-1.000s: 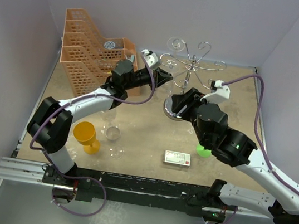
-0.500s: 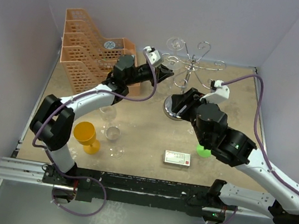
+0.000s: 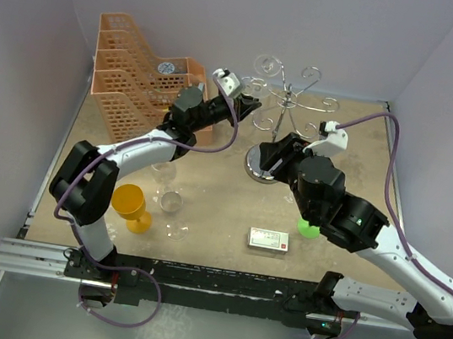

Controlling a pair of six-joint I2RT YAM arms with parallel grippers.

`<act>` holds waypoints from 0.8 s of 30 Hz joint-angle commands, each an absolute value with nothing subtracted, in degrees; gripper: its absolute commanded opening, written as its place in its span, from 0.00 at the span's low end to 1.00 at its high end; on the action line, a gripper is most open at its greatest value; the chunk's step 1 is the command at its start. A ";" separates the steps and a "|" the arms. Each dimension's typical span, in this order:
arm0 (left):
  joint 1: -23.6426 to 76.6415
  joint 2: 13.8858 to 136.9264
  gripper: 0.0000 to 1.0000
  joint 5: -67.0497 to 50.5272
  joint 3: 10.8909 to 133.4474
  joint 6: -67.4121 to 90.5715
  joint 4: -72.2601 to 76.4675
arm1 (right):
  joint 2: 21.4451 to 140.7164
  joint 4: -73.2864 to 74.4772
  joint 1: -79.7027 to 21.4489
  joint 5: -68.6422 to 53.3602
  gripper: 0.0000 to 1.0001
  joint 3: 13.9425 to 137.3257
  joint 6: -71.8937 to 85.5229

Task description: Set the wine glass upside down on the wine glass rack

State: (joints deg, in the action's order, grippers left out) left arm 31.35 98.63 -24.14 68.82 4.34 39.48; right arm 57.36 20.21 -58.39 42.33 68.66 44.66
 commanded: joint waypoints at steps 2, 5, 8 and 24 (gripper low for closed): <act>30.76 97.30 0.00 -19.78 68.75 6.75 50.18 | 56.60 17.58 -58.27 42.60 0.61 69.48 45.35; 30.76 96.96 0.00 -18.26 68.03 7.30 51.18 | 56.43 17.59 -58.27 42.62 0.61 69.27 45.35; 30.85 96.77 0.00 -16.46 67.55 7.82 51.76 | 56.25 17.37 -58.27 42.61 0.61 69.09 45.35; 31.29 97.36 0.01 -14.81 70.65 6.72 43.68 | 55.78 16.53 -58.27 42.72 0.61 68.58 45.40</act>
